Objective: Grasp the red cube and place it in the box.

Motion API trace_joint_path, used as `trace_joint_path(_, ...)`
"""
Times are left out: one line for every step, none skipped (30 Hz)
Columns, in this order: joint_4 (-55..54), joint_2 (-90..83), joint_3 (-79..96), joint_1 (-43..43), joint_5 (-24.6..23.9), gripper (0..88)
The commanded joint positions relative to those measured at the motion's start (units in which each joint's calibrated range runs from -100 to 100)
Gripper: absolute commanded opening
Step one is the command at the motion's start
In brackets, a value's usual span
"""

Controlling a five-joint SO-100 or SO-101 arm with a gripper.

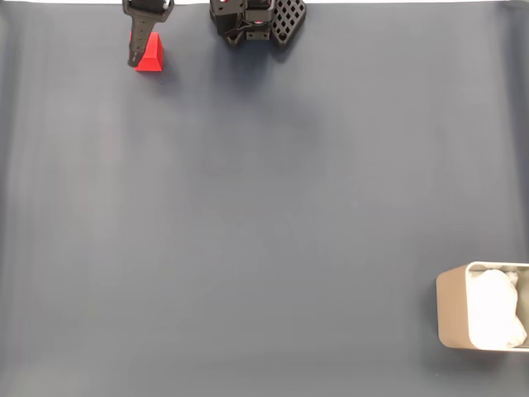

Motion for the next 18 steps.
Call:
trace_joint_path(-1.09, -2.84, 1.17, 1.01, 0.88, 29.9)
trace_joint_path(-1.0, -3.53, 1.8, 1.15, 0.98, 29.9)
trace_joint_path(-0.84, -4.39, 2.44, 1.3, 1.12, 29.9)
trace_joint_path(-0.68, -5.17, 2.99, 1.37, 1.22, 29.9)
trace_joint_path(-0.43, -5.87, 3.45, 1.44, 1.32, 30.0)
trace_joint_path(-0.1, -6.47, 3.81, 1.44, 1.42, 30.0)
trace_joint_path(-0.02, -6.82, 4.09, 1.44, 1.51, 30.0)
trace_joint_path(-0.02, -7.08, 4.18, 1.44, 1.61, 30.0)
trace_joint_path(0.06, -7.43, 4.45, 1.37, 1.81, 30.0)
trace_joint_path(0.06, -7.69, 4.63, 1.22, 2.0, 30.0)
trace_joint_path(0.06, -7.77, 4.82, 1.08, 2.25, 30.0)
trace_joint_path(0.06, -7.77, 5.0, 1.01, 2.54, 30.0)
trace_joint_path(0.06, -7.77, 5.18, 0.73, 2.83, 30.0)
trace_joint_path(-0.02, -7.77, 5.45, 0.51, 3.13, 30.0)
trace_joint_path(-0.43, -7.69, 5.82, 0.3, 3.32, 30.0)
trace_joint_path(-0.68, -7.6, 6.09, -0.05, 3.52, 30.0)
trace_joint_path(-1.0, -7.6, 6.46, -0.34, 3.66, 30.0)
trace_joint_path(-1.41, -7.6, 6.73, -0.69, 3.76, 30.0)
